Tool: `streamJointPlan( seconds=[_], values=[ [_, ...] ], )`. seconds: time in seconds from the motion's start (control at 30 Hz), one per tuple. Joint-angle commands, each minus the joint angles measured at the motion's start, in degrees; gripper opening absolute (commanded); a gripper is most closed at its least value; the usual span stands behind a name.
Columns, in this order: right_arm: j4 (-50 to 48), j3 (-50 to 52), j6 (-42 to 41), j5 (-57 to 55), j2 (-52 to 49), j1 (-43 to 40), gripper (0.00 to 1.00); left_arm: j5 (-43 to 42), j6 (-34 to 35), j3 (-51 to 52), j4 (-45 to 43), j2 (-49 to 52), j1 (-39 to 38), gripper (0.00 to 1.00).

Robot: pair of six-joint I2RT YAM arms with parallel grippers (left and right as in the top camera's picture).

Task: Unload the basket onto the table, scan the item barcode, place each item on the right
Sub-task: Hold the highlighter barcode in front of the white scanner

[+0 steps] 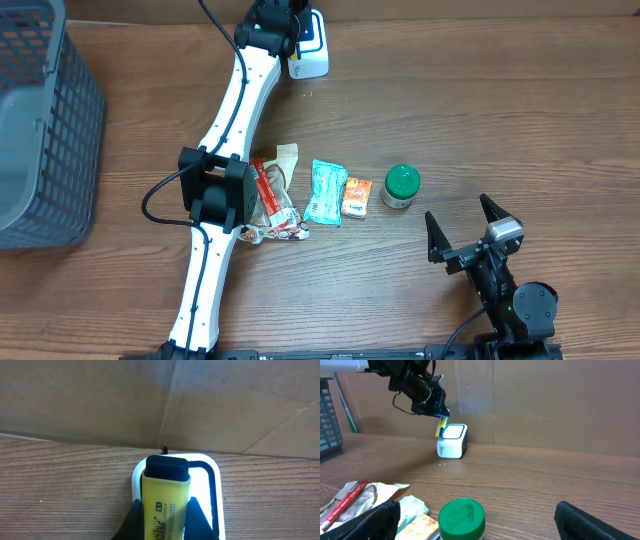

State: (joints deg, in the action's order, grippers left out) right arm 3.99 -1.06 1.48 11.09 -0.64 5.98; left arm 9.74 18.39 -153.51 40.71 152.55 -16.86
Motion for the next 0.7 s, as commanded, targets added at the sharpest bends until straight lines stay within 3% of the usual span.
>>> streamJointPlan(
  seconds=[0.0,0.3,0.4,0.57,0.67],
  values=[
    [-0.3,0.6,-0.4,-0.5,0.4,-0.4,1.0,0.7,-0.3,-2.0,0.9,0.5,-0.2,0.04],
    [-0.3,0.6,-0.4,-0.6,0.4,-0.4,1.0,-2.2,3.7,-12.0,15.5,-5.2,-2.8,0.04],
    [-0.3,0.6,-0.4,-0.6,0.4,-0.4,1.0,-9.6,9.3,-13.2,23.0,-6.4,-6.2,0.04],
    [-0.3,0.6,-0.4,-0.6,0.4,-0.4,1.0,-13.5,23.2,-12.9,30.2,-6.4,-11.9,0.04],
    [-0.3,0.6,-0.4,-0.6,0.4,-0.4,1.0,-14.1,24.1,-12.9,30.2,-6.4,-16.9,0.04]
  ],
)
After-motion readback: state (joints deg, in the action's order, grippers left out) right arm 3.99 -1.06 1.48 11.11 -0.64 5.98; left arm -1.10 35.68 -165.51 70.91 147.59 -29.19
